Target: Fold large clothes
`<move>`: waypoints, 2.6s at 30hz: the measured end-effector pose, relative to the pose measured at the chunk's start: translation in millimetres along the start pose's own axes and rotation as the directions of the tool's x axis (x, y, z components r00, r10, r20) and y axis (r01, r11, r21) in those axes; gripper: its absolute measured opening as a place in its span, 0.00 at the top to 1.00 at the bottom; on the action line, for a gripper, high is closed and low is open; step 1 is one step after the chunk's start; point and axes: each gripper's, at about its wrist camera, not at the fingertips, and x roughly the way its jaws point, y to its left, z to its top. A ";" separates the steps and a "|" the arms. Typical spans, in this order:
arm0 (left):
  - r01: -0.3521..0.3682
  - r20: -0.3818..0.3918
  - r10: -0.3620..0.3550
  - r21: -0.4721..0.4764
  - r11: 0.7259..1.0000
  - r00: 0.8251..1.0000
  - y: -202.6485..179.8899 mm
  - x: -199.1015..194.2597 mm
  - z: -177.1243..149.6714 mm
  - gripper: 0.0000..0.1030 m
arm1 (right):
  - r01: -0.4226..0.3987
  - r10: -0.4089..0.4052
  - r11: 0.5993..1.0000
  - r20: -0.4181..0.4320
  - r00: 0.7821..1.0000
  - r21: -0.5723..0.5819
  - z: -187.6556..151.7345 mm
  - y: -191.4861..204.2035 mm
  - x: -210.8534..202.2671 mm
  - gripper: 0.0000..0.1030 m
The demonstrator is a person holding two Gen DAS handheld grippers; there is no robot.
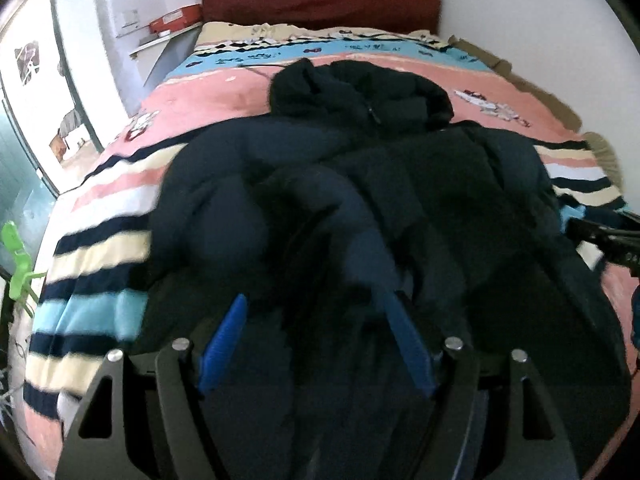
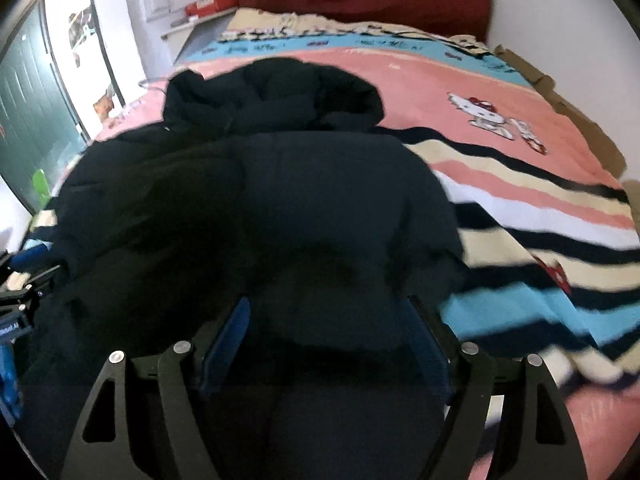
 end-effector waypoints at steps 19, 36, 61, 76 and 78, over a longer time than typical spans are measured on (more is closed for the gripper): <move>0.097 -0.076 -0.138 -0.392 0.915 0.988 151.7 -86.4 -173.5 0.30 | -0.114 0.156 0.952 -0.128 0.979 0.285 -224.8 -77.0 -91.4 0.14; 0.438 0.084 -0.507 -0.636 0.636 0.858 135.5 -70.1 -236.2 0.30 | -0.333 0.374 0.907 -0.128 0.919 0.258 -242.7 -44.1 -72.9 0.17; 0.273 0.054 -0.295 -0.557 0.784 0.954 157.7 -113.1 -216.3 0.30 | -0.221 0.245 0.936 -0.055 0.968 0.274 -231.0 -82.8 -118.5 0.27; 0.354 0.117 -0.335 -0.337 0.872 0.935 134.1 -14.5 92.4 0.30 | -0.171 0.170 0.973 0.016 0.985 0.155 12.6 -97.3 -38.9 0.23; 0.363 0.115 -0.344 -0.297 0.883 0.932 123.0 20.0 153.3 0.30 | -0.171 0.169 0.976 0.030 0.985 0.135 56.5 -94.1 -15.3 0.22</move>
